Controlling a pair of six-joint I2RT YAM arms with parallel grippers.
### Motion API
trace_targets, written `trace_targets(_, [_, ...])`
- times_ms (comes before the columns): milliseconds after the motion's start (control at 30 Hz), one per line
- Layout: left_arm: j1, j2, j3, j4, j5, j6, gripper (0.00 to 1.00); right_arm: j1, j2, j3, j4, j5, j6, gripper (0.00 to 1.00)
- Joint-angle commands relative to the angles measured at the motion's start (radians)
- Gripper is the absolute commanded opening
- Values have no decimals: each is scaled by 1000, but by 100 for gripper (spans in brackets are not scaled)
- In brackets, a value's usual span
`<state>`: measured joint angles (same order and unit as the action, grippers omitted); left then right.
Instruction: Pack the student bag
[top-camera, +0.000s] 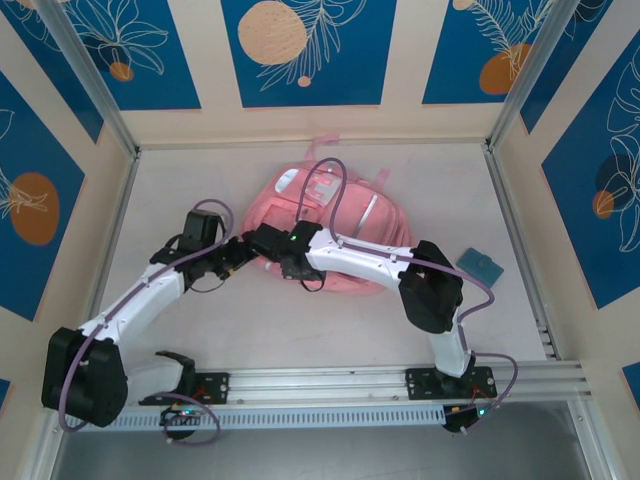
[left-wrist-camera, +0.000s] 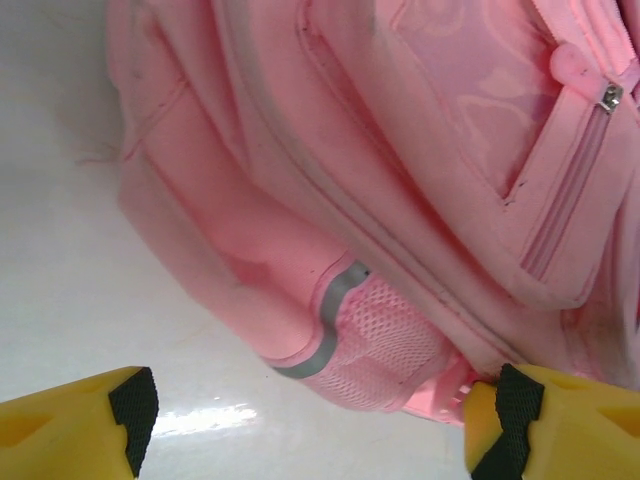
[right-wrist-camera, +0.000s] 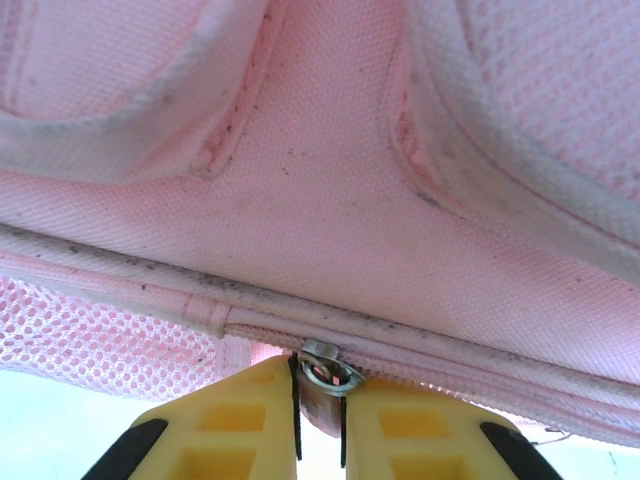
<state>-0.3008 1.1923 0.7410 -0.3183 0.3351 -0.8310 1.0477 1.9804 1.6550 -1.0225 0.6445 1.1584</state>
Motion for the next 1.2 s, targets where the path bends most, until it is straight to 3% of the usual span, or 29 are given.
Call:
trace_targets(0, [7,28,-12,89,81,-62,87,-3,-19,23,-51,52,-30,16])
trace_targets(133, [1,50,-15,130,93,-87,83,-4,-37,12,-14,14,-71,16])
trace_targets(433, [-29,124,-42,281,91,-175,63,-10,-107,-36,78,-67,-112,2])
trace_targets(667, [-39,207,-30,373,53,-215,49,-14,-148,-83,102,-99,-114,2])
trace_targets(800, [-41,232,-7,369,-5,-203,40,-14,-166,-124,101,-108,-104,2])
trace_targets(967, [-39,261,10,346,-55,-174,17,-13,-200,-197,64,-90,-76,2])
trace_targets(1167, [-38,286,56,284,-76,-105,8,-11,-282,-354,-46,-44,32,3])
